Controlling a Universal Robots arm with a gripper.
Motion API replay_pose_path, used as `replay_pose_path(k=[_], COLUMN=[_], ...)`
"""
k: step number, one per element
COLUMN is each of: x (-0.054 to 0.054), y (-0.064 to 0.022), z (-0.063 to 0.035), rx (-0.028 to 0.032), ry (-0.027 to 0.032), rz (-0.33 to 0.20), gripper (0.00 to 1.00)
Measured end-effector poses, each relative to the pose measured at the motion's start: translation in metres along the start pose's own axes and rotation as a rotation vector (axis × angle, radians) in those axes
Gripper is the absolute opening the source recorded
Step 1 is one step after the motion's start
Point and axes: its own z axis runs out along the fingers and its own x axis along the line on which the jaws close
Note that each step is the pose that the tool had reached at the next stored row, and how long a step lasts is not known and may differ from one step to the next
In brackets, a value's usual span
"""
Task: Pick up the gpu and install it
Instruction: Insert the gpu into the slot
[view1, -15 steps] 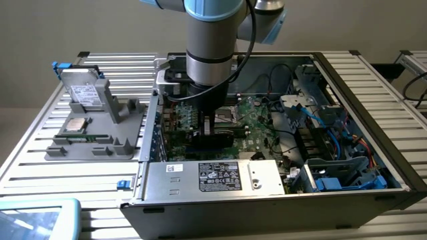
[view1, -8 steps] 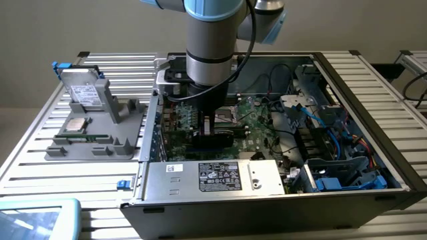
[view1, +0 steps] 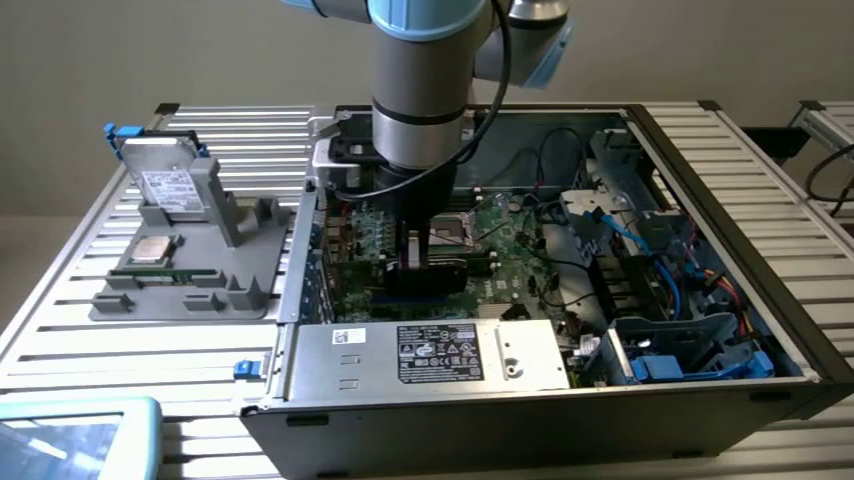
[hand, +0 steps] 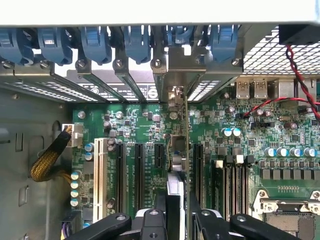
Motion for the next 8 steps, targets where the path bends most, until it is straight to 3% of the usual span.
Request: replay_pose_path(k=[8], x=[0.0], y=[-0.0001], z=[0.001], rx=[0.0001], ry=[0.0002], rz=[0.0], gripper=[0.27])
